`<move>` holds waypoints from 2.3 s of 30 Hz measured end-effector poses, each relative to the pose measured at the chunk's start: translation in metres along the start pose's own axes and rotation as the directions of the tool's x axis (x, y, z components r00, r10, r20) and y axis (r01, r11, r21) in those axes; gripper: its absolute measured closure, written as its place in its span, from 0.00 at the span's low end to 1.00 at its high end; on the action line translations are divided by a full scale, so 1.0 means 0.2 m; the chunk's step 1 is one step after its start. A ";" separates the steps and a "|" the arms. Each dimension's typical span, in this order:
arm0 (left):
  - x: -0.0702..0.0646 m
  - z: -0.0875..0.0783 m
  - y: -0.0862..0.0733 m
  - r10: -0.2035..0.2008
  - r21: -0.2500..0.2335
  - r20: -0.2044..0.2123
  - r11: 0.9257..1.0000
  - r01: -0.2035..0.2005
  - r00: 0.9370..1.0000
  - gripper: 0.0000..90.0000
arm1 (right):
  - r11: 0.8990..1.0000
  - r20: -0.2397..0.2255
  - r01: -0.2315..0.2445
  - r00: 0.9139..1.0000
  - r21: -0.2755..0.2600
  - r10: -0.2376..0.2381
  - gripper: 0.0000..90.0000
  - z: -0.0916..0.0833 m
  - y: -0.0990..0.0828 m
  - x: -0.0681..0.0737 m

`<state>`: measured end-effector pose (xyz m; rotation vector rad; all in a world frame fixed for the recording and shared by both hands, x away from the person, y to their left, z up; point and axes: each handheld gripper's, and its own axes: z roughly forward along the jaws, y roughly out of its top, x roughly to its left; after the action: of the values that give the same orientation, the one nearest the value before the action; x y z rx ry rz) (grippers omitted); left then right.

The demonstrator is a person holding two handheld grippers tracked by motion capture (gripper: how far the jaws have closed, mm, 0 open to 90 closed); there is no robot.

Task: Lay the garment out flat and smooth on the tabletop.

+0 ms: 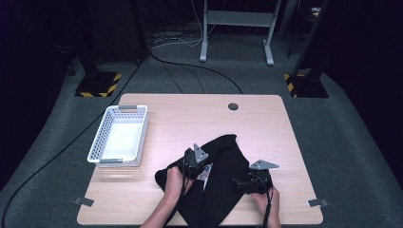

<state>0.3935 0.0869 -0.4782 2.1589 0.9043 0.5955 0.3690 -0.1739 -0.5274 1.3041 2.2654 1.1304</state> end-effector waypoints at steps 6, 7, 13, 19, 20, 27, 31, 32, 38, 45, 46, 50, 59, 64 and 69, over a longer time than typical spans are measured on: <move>0.06 -0.01 0.03 -0.017 -0.007 -0.010 1.000 0.017 1.000 0.92 | 1.000 0.001 -0.001 1.000 0.000 0.001 0.06 0.00 0.00 0.00; 0.07 -0.01 0.03 -0.019 -0.006 -0.011 1.000 0.019 1.000 0.92 | 1.000 0.001 -0.001 1.000 0.000 0.001 0.06 0.00 0.00 0.00; 0.13 -0.01 0.06 -0.038 -0.010 -0.010 0.999 0.038 0.999 0.92 | 1.000 0.002 0.000 1.000 -0.001 0.000 0.06 0.00 0.00 0.00; 0.18 0.00 0.09 -0.045 -0.012 -0.031 0.999 0.045 0.998 0.92 | 1.000 0.003 0.000 1.000 -0.001 0.000 0.06 0.00 0.00 0.00; 0.19 0.00 0.10 -0.048 -0.008 -0.027 0.999 0.048 0.998 0.92 | 1.000 0.003 0.000 1.000 -0.001 0.000 0.06 0.00 0.00 0.00; 0.28 0.01 0.14 -0.069 -0.013 -0.047 0.998 0.068 0.997 0.92 | 1.000 0.003 0.000 1.000 -0.001 0.000 0.06 0.00 0.00 0.00; 0.33 0.01 0.16 -0.077 -0.019 -0.054 0.997 0.076 0.996 0.92 | 1.000 0.003 0.000 1.000 -0.001 0.000 0.06 0.00 0.00 0.00; 0.33 0.02 0.16 -0.070 -0.017 -0.063 0.997 0.069 0.996 0.92 | 1.000 0.003 -0.001 1.000 -0.001 0.001 0.06 0.00 0.00 0.00; 0.38 0.02 0.20 -0.071 -0.013 -0.066 0.997 0.070 0.995 0.92 | 1.000 0.001 -0.005 1.000 -0.003 0.005 0.07 0.00 0.00 0.00; 0.43 0.04 0.24 -0.081 -0.004 -0.074 0.997 0.081 0.994 0.92 | 1.000 0.002 -0.004 1.000 -0.003 0.004 0.07 0.00 0.00 0.00; 0.44 0.05 0.25 -0.080 0.003 -0.077 0.997 0.080 0.994 0.92 | 1.000 0.003 -0.005 1.000 -0.002 0.005 0.07 0.00 0.00 0.00; 0.47 0.07 0.27 -0.093 0.014 -0.076 0.995 0.094 0.993 0.92 | 1.000 0.003 -0.005 1.000 -0.003 0.005 0.07 0.00 0.00 0.00; 0.54 0.12 0.26 -0.110 0.018 -0.106 0.993 0.113 0.988 0.92 | 1.000 -0.002 -0.007 1.000 -0.004 0.007 0.07 0.00 0.00 0.00; 0.59 0.16 0.27 -0.127 0.024 -0.129 0.991 0.131 0.983 0.92 | 1.000 -0.002 -0.006 1.000 -0.004 0.006 0.07 0.00 0.00 0.00; 0.60 0.18 0.26 -0.118 0.044 -0.141 0.991 0.126 0.983 0.92 | 1.000 -0.001 -0.007 1.000 -0.005 0.007 0.07 0.00 0.00 0.00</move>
<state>0.5172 0.1349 -0.4455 2.1107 1.1303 0.6736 0.3689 -0.1747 -0.5274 1.3109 2.2588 1.1391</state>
